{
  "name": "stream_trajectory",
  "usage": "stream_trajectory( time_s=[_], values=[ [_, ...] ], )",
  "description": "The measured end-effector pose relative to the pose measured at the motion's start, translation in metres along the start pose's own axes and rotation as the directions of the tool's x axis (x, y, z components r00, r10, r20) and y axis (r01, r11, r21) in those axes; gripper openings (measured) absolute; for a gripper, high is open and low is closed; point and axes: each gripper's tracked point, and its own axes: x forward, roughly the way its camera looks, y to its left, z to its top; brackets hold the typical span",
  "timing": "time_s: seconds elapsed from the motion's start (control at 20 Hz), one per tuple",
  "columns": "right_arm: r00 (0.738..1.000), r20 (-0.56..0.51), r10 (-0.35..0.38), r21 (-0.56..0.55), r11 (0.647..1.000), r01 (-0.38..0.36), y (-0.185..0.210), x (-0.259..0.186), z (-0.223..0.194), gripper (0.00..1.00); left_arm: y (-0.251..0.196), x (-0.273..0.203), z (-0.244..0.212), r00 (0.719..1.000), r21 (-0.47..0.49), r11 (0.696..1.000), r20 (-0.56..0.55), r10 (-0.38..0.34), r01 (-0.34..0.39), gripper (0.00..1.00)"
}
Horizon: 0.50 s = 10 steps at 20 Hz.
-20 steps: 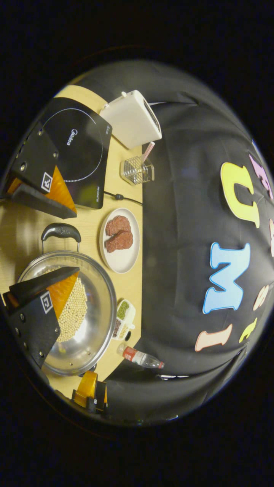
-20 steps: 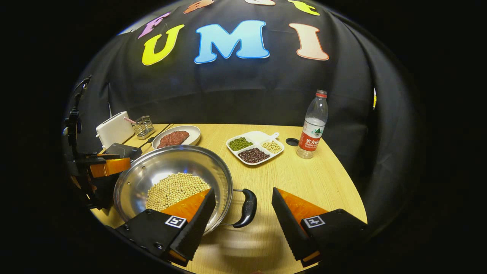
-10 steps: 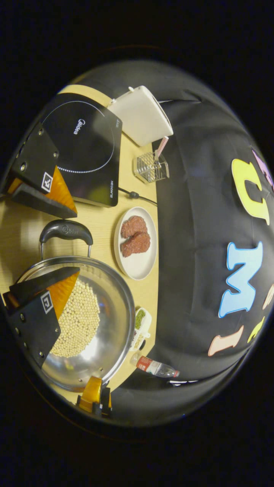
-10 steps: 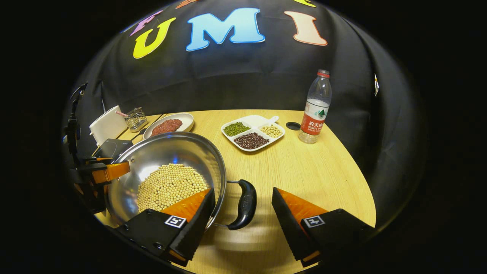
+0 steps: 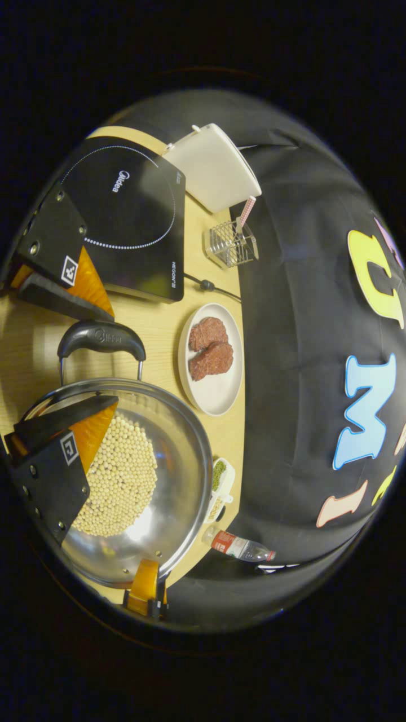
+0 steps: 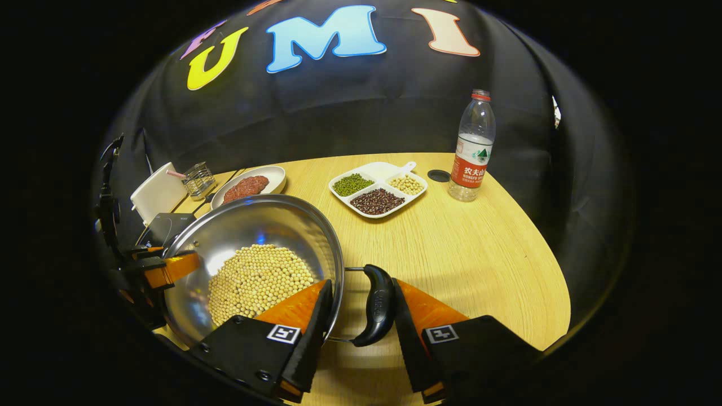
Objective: First push the handle of the pot to place it horizontally, then grasp the pot with both hands and set it on the induction cooktop.
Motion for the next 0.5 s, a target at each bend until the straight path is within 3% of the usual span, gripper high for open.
stream_trajectory(
  time_s=[0.05,0.2,0.35,0.45,0.5],
  values=[
    [1.000,-0.006,-0.005,0.018,1.000,0.005,-0.001,0.000,0.000,0.64,0.000,0.004,0.001,1.000,-0.005,1.000,0.004,-0.001,0.001,0.70],
    [1.000,-0.019,-0.002,0.036,0.999,0.003,0.003,0.002,-0.002,0.56,0.000,0.004,-0.003,1.000,-0.017,1.000,-0.006,0.006,-0.007,0.68],
    [1.000,-0.023,-0.003,0.048,0.999,0.004,0.004,0.000,0.000,0.41,0.000,0.004,0.001,1.000,-0.017,1.000,0.002,0.008,-0.008,0.60],
    [1.000,-0.028,0.005,0.069,0.998,-0.003,0.005,0.000,0.000,0.43,0.000,0.002,0.010,1.000,-0.027,1.000,0.023,0.012,-0.011,0.59],
    [0.999,-0.034,0.006,0.077,0.997,-0.003,0.004,-0.001,0.000,0.39,0.000,0.002,0.007,1.000,-0.027,1.000,0.017,0.008,-0.008,0.58]
  ],
)
